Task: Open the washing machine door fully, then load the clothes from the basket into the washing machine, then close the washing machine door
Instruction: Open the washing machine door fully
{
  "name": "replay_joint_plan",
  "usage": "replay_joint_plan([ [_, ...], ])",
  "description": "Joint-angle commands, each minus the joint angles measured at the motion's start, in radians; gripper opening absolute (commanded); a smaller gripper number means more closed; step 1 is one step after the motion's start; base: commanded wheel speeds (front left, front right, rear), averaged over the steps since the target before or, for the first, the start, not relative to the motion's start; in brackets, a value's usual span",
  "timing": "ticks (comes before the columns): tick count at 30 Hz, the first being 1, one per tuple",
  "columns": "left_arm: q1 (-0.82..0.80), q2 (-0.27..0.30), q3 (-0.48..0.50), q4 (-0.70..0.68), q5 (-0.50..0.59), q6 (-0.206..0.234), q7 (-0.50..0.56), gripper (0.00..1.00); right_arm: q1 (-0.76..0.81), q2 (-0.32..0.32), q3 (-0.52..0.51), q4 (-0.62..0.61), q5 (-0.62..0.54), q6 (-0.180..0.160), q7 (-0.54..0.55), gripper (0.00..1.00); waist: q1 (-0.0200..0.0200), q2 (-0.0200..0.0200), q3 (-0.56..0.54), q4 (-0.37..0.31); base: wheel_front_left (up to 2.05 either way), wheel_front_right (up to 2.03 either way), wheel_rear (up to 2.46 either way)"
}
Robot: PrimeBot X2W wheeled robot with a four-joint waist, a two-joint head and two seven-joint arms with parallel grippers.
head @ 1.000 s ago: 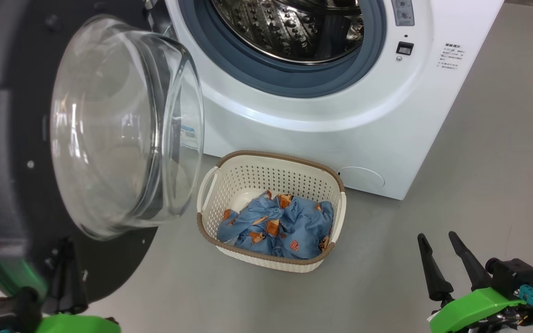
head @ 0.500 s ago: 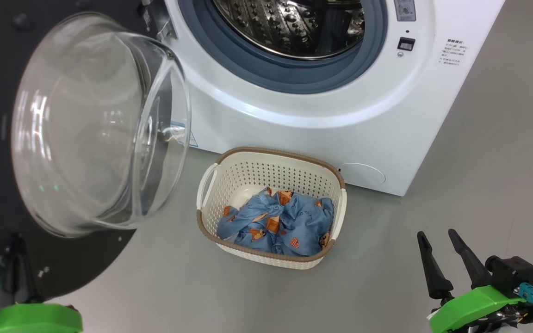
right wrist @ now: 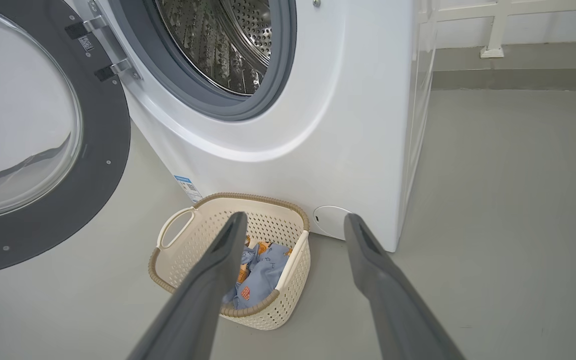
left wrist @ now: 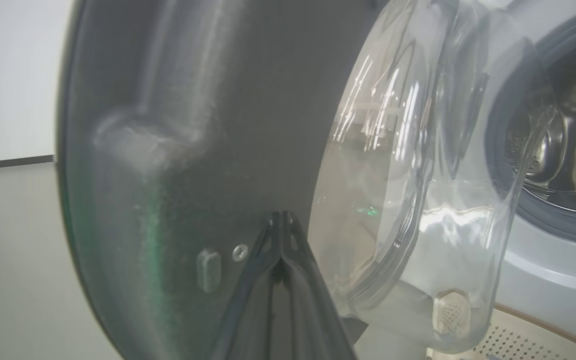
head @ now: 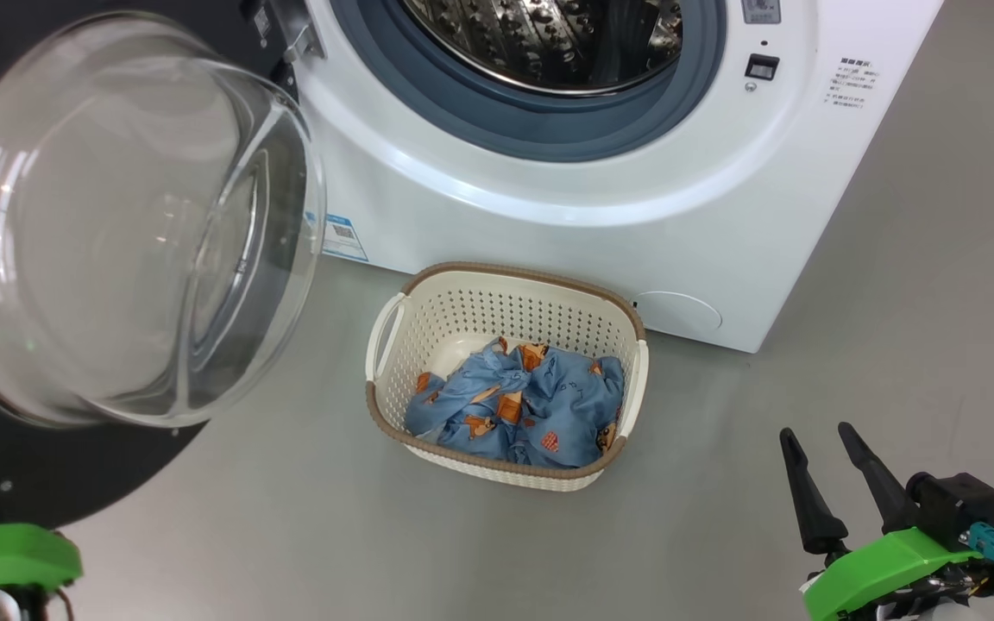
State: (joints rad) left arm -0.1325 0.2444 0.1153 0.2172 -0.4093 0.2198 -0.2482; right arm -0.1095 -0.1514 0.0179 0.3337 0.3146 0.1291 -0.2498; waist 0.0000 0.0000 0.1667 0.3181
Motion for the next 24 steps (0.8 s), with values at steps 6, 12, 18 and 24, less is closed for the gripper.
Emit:
replay_joint_plan([
  [6,-0.093,0.087,0.094,0.071,-0.006,-0.007,-0.012,0.0,-0.042,-0.011,0.033,-0.021,-0.012,0.002,-0.012,1.0,0.0,0.0,0.012,-0.004,0.0,0.0,0.0],
  [12,-0.184,0.119,0.175,0.187,0.038,-0.049,-0.013,0.0,-0.056,-0.017,0.038,-0.021,-0.015,0.002,-0.012,1.0,0.0,0.0,0.036,-0.01,0.0,0.0,0.0],
  [18,-0.253,0.138,0.225,0.27,0.077,-0.096,-0.013,0.0,-0.071,-0.022,0.04,-0.025,-0.017,0.002,-0.012,1.0,0.0,0.0,0.066,-0.016,0.0,0.0,0.0],
  [24,-0.316,0.157,0.273,0.357,0.106,-0.134,-0.013,0.0,-0.086,-0.024,0.043,-0.026,-0.021,0.002,-0.012,1.0,0.0,0.0,0.092,-0.022,0.0,0.0,0.0],
])
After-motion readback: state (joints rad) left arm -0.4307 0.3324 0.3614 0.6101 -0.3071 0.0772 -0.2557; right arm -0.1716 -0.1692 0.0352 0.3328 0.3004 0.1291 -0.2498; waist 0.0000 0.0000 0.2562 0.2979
